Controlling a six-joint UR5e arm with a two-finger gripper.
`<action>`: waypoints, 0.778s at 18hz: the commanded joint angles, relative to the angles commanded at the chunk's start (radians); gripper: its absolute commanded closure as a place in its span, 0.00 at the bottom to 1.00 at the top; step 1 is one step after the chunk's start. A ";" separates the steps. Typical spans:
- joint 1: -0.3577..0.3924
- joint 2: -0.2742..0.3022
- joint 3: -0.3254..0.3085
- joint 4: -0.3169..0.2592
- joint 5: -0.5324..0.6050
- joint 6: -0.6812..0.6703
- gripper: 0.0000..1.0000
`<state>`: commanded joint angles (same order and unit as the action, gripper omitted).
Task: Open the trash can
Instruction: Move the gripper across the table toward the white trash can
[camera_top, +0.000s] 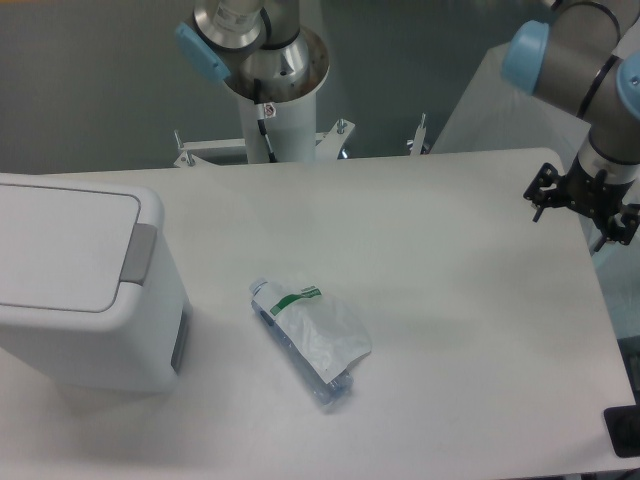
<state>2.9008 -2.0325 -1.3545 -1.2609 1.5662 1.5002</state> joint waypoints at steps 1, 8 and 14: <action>0.000 0.000 0.000 0.000 0.000 0.000 0.00; -0.009 0.029 -0.023 -0.002 -0.009 -0.009 0.00; -0.015 0.112 -0.149 0.075 -0.012 -0.073 0.00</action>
<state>2.8854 -1.9206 -1.5031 -1.1859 1.5539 1.4269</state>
